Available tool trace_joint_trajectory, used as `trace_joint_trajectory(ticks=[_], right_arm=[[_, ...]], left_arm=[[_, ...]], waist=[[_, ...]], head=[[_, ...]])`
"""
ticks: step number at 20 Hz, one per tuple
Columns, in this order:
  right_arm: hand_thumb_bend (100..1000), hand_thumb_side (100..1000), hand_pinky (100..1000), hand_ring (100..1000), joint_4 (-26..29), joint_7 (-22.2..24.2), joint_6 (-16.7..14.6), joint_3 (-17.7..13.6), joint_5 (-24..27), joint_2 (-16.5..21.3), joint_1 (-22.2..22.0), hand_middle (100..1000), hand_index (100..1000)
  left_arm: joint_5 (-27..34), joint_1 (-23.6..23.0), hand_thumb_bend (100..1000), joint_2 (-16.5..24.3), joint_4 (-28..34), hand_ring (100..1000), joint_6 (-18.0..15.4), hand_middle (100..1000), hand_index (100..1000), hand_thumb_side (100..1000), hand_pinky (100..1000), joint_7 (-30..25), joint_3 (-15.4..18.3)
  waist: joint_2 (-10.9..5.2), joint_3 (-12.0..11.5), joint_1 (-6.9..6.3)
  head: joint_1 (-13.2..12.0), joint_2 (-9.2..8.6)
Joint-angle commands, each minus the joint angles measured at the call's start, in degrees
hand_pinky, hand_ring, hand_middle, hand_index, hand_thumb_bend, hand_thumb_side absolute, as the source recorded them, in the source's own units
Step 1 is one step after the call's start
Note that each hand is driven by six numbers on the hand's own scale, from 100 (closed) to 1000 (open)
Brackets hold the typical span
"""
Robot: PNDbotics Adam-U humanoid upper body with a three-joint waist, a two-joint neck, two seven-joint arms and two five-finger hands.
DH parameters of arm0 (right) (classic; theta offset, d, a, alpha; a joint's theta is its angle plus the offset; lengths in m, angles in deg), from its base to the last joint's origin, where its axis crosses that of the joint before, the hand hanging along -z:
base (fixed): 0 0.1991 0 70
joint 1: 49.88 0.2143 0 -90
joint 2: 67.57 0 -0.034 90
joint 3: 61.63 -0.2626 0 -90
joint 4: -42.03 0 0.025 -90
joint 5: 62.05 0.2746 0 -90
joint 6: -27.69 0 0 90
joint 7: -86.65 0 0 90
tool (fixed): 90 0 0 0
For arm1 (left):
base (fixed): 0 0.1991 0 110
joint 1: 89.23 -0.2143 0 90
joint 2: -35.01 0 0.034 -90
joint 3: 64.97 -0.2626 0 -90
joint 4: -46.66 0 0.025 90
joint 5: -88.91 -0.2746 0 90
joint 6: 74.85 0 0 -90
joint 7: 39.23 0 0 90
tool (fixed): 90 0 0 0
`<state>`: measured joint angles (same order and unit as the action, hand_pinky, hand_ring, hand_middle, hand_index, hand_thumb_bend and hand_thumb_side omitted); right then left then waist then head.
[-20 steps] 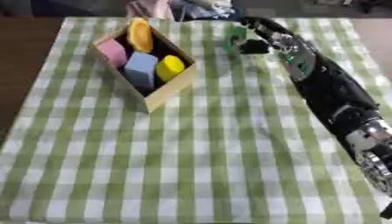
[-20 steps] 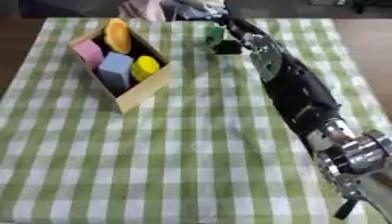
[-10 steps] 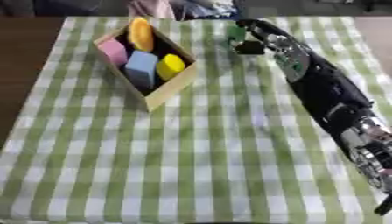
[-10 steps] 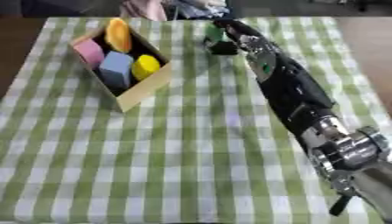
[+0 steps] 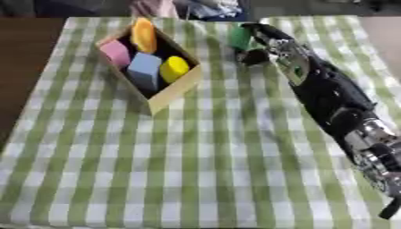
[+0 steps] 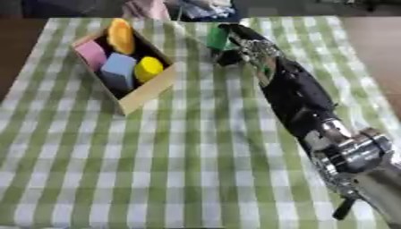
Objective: Pick up objects on the table and place them in the box.
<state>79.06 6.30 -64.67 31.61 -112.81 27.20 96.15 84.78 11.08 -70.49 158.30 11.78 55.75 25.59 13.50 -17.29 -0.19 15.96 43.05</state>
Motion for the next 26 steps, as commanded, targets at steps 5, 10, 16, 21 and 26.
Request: trace_joint_trajectory(ticks=[5, 10, 16, 21, 26], right_arm=[[100, 230, 761, 768, 0.7, -3.7, 0.1, 0.2, -5.1, -0.4, 0.2, 758, 904], [100, 213, 627, 622, 1.6, -10.0, -0.4, 0.2, -7.2, -0.1, -0.1, 564, 726], [100, 199, 604, 582, 3.5, -17.9, -2.0, 0.6, -5.1, 0.8, -0.7, 498, 649], [100, 199, 600, 578, 6.6, -18.0, -3.6, 1.6, -1.7, 1.2, -0.3, 492, 652], [100, 206, 600, 577, 11.5, -15.7, -5.1, 3.4, 3.0, 1.7, 0.4, 491, 658]], left_arm=[[-0.3, 0.4, 119, 0.3, 1.0, 565, -0.1, 721, 782, 795, 673, -0.1, -0.1], [-0.3, 0.4, 120, 0.3, 1.0, 565, -0.1, 720, 783, 794, 673, -0.1, -0.1], [-0.2, 0.5, 121, 0.4, 0.9, 565, -0.1, 720, 783, 794, 673, -0.1, -0.1], [-0.2, 0.6, 123, 0.5, 0.8, 565, -0.1, 720, 783, 793, 673, 0.0, 0.0], [-0.2, 0.7, 125, 0.7, 0.8, 565, -0.1, 720, 783, 791, 674, 0.2, 0.2]], waist=[[0.07, 0.0, -0.8], [0.04, 0.0, -0.72], [-0.11, 0.1, -0.59], [-0.35, 0.7, -0.49], [-0.69, 1.4, -0.31]], head=[[0.0, -0.21], [0.0, -0.31], [0.1, -0.46], [0.0, -0.54], [-0.3, -0.6]])
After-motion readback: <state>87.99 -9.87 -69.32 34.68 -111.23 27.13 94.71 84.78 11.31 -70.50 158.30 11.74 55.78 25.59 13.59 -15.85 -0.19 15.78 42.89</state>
